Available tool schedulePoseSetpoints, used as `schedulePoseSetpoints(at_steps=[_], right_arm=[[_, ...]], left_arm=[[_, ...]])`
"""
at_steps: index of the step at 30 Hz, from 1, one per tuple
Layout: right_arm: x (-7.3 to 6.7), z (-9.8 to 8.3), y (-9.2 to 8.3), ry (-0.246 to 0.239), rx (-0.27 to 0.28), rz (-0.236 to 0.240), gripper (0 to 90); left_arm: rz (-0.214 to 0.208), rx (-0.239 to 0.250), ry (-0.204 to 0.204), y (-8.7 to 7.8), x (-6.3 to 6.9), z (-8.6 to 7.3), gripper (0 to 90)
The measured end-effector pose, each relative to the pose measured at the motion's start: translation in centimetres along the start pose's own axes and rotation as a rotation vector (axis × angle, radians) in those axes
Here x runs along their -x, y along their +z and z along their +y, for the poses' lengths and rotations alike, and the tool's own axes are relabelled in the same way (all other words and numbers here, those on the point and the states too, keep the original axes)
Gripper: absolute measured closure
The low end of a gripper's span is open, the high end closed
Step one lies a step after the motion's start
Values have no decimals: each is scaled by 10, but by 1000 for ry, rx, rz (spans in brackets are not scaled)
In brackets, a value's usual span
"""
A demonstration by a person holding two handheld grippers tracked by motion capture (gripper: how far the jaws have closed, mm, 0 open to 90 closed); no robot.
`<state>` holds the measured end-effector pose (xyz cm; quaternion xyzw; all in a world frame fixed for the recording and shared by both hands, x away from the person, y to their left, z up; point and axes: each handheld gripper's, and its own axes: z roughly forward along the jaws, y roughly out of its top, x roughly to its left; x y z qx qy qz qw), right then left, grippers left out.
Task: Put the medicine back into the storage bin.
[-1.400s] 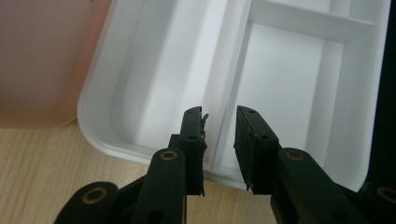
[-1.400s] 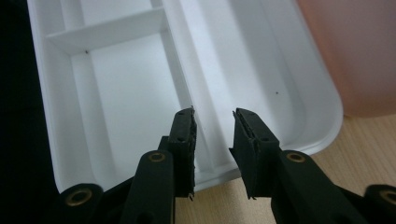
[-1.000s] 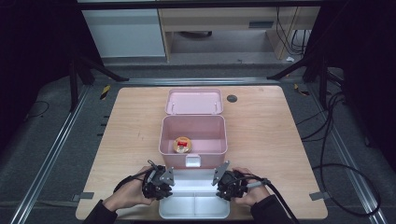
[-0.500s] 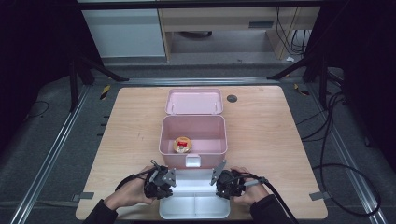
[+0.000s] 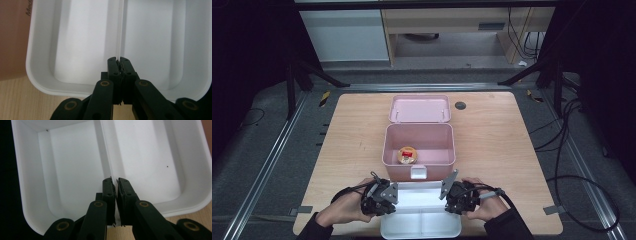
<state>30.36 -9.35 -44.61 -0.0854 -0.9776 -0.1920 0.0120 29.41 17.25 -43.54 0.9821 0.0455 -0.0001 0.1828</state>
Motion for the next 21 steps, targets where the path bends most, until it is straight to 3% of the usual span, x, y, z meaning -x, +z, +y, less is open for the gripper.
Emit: schedulePoseSetpoints(at_steps=[11, 15, 21], right_arm=[[-9, 12, -44, -13, 28, 36, 858], [-8, 18, -67, -20, 47, 27, 858], [5, 30, -98, -38, 92, 4, 859]], left_arm=[[-38, 5, 23, -43, 5, 16, 893], [-10, 6, 40, -67, 5, 27, 894], [22, 7, 56, -100, -12, 40, 895]])
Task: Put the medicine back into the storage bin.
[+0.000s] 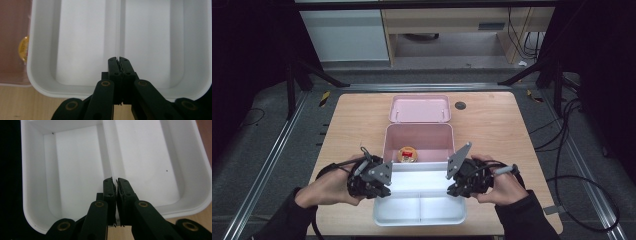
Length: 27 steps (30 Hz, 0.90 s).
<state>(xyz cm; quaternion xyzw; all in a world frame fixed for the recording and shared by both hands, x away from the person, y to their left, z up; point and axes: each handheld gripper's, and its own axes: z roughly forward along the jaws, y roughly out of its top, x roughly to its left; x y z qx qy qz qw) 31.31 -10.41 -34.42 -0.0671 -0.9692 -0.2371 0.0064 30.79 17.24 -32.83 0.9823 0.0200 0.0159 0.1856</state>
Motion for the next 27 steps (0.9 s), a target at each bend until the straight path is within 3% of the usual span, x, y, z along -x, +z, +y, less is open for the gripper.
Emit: schedulePoseSetpoints(at_steps=[4, 13, 20, 27], right_arm=[[20, 7, -12, -3, 19, -25, 857], [61, 16, -21, -36, 50, -89, 861], [88, 25, -28, -52, 61, -103, 860], [118, 29, -23, -47, 69, -94, 859]], left_arm=[[17, 8, -2, -11, -22, 6, 894], [46, 33, -15, -23, -71, 9, 884], [50, 78, -5, -29, -98, 4, 888], [52, 62, -7, -22, -126, 2, 889]])
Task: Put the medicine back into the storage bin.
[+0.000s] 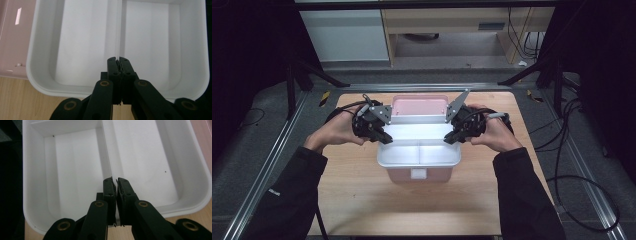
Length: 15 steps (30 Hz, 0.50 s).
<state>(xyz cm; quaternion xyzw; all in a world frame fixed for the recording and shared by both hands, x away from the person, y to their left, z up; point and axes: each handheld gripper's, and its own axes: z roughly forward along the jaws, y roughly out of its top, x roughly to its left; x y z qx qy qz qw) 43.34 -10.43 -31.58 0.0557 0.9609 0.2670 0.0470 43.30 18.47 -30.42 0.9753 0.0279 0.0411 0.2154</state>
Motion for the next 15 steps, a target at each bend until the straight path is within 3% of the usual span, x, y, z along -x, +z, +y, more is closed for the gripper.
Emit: schedulePoseSetpoints(at_steps=[7, 15], right_arm=[[26, 4, 13, -4, 6, -3, 858], [37, 4, 24, 14, -22, -12, 859]], left_arm=[[23, -32, -17, 5, -23, -3, 883], [18, -55, -36, 18, -37, -6, 875]])
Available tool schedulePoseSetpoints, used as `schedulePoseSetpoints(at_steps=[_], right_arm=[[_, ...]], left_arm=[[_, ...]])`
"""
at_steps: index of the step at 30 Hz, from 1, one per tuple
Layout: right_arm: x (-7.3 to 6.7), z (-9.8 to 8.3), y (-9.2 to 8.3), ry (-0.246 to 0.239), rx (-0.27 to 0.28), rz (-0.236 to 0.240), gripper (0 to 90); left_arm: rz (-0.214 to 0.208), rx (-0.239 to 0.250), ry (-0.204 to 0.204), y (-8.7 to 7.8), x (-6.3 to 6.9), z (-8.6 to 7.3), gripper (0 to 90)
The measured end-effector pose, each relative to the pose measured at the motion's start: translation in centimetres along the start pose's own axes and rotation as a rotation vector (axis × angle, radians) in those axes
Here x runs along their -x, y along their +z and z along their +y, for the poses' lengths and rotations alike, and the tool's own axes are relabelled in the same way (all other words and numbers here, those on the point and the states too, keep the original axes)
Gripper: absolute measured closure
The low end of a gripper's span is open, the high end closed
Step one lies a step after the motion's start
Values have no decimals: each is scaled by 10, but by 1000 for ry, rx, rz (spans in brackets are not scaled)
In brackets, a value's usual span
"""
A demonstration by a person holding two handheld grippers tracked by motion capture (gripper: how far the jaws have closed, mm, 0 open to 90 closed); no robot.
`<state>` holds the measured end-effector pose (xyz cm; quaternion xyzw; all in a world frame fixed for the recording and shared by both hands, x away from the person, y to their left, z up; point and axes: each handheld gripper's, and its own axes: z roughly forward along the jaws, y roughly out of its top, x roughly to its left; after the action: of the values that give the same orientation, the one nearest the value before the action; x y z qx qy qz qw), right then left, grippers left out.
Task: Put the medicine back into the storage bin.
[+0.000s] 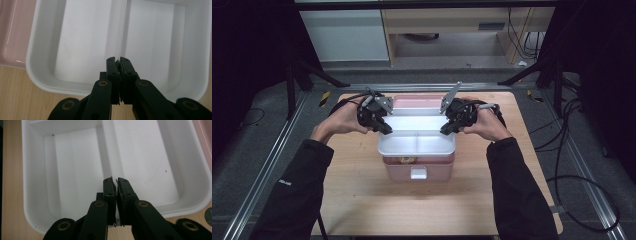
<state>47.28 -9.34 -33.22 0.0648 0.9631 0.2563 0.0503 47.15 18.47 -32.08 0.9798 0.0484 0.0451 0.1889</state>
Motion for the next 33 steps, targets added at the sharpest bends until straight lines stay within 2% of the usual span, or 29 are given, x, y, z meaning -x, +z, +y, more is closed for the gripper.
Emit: schedulePoseSetpoints(at_steps=[2, 11, 13, 17, 24, 28, 33], right_arm=[[-1, -2, 3, 11, -9, 1, 860], [-3, -15, 21, 53, -60, 10, 859], [-5, -16, 26, 57, -53, 10, 856], [-6, -15, 30, 59, -63, -1, 850], [-10, -18, 36, 74, -72, 32, 855], [-12, -18, 40, 68, -79, 25, 856], [-15, -25, 44, 81, -53, 11, 846]], left_arm=[[-3, -20, 15, 5, -1, 2, 875], [-20, -73, 13, 30, -3, 4, 870], [-32, -67, 1, 35, -4, -1, 865], [-45, -55, -2, 36, -2, -4, 865], [-76, -48, -16, 42, 1, -8, 871], [-66, -62, -12, 49, 2, -10, 867], [-56, -39, -21, 51, 4, -14, 860]])
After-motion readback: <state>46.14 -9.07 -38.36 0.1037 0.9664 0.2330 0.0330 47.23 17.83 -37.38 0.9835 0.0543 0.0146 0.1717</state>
